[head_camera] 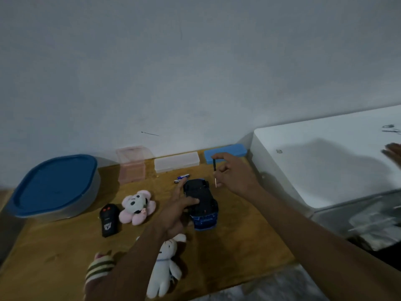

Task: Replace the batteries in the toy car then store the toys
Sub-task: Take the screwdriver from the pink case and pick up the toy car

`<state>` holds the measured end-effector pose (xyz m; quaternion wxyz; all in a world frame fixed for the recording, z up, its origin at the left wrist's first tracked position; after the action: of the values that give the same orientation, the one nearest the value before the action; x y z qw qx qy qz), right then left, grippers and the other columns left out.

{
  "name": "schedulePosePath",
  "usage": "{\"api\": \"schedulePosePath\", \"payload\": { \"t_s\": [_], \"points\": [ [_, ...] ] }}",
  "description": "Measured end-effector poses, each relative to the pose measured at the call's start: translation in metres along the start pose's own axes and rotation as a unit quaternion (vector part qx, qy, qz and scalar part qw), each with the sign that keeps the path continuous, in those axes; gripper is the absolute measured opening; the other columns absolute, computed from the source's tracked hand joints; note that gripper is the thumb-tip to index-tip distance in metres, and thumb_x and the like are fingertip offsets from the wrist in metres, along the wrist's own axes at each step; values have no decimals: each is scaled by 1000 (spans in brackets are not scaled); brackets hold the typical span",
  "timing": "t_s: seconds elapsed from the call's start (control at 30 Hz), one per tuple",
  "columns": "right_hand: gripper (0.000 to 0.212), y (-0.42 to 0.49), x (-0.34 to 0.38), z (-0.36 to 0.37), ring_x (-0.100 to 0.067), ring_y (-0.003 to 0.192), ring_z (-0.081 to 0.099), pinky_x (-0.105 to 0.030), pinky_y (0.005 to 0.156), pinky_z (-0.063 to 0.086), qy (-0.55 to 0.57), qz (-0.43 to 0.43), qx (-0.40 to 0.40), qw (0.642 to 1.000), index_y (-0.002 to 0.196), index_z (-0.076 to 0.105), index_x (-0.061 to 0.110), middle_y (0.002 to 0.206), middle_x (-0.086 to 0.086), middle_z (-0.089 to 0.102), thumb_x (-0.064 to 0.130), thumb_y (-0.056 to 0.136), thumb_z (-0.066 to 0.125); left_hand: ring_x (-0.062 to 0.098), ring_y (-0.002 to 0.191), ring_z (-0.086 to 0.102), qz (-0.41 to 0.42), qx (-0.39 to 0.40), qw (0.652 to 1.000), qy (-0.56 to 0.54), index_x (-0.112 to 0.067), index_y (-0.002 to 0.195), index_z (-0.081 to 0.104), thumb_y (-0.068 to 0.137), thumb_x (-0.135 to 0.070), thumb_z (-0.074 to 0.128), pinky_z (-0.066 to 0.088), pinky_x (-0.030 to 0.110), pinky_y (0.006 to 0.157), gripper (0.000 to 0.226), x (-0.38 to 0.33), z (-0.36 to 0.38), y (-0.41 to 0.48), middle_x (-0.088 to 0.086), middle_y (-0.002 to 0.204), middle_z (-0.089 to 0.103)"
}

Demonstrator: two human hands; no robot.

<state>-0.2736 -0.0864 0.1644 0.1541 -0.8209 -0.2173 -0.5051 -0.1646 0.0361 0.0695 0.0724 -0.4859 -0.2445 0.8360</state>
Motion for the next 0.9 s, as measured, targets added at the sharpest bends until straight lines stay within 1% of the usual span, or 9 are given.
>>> {"api": "schedulePosePath", "payload": {
  "t_s": [0.07, 0.13, 0.2, 0.27, 0.33, 0.43, 0.53, 0.73, 0.9],
  "points": [
    [43, -5, 4, 4, -26, 71, 69, -46, 70, 60, 15, -5, -7, 1000, 118, 57, 27, 80, -10, 65, 4, 82, 65, 42, 111, 59, 6, 20, 1000, 7, -46, 137, 36, 85, 13, 52, 55, 46, 75, 81, -5, 3, -2, 16, 131, 55],
    [41, -9, 9, 5, -25, 72, 69, -46, 69, 60, 15, -16, -18, 1000, 117, 57, 27, 82, -8, 64, 4, 84, 64, 41, 110, 60, 3, 35, 999, 13, -51, 136, 32, 84, 16, 51, 55, 47, 76, 87, -5, 5, -3, 15, 132, 55],
    [39, -13, 13, 5, -21, 74, 70, -45, 71, 60, 23, -34, -32, 999, 117, 56, 28, 87, -8, 67, 6, 85, 64, 42, 109, 60, 8, 39, 999, 12, -54, 137, 29, 84, 17, 52, 54, 52, 79, 91, -7, 4, -2, 16, 131, 56],
    [38, -15, 20, 2, -17, 78, 71, -43, 74, 60, 35, -61, -43, 997, 116, 56, 30, 90, -6, 69, 9, 86, 65, 45, 110, 59, 26, 42, 999, 17, -52, 140, 29, 82, 18, 54, 50, 60, 86, 94, -11, 5, 2, 18, 129, 58],
    [36, -15, 26, -3, -16, 80, 71, -40, 76, 60, 59, -83, -50, 994, 115, 55, 29, 90, -5, 70, 8, 86, 65, 46, 111, 59, 48, 48, 997, 32, -51, 141, 29, 80, 20, 55, 47, 64, 89, 97, -18, 12, 3, 19, 125, 62],
    [35, -14, 32, -13, -15, 81, 71, -39, 79, 59, 82, -100, -64, 990, 114, 56, 24, 89, -7, 71, 8, 85, 66, 45, 109, 60, 73, 58, 995, 40, -48, 141, 29, 79, 23, 53, 48, 62, 89, 97, -27, 22, -1, 17, 119, 65],
    [33, -12, 34, -22, -15, 79, 72, -40, 77, 60, 85, -116, -79, 986, 112, 58, 22, 88, -7, 72, 6, 84, 67, 46, 105, 61, 89, 55, 993, 53, -48, 142, 29, 80, 23, 52, 49, 60, 87, 97, -34, 28, -1, 18, 117, 66],
    [26, -10, 39, -26, -16, 81, 71, -36, 73, 61, 96, -141, -71, 983, 106, 57, 14, 87, -11, 72, 3, 84, 67, 45, 106, 59, 108, 43, 992, 45, -49, 140, 31, 79, 24, 52, 50, 58, 87, 97, -40, 31, -1, 24, 123, 59],
    [27, -10, 43, -26, -13, 82, 70, -29, 74, 60, 76, -154, -62, 983, 106, 58, 18, 89, -7, 72, 7, 84, 69, 47, 108, 58, 111, 44, 992, 41, -50, 140, 32, 69, 18, 60, 49, 59, 88, 101, -39, 32, -1, 27, 124, 58]
  ]
}}
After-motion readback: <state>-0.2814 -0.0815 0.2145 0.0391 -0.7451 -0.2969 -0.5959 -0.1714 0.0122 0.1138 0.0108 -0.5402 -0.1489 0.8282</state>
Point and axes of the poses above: each hand's wrist, its own y-axis towards the middle knuckle, its own z-axis out of the palm, x = y × z, the point moved 10 cm from there along y, towards the middle knuckle
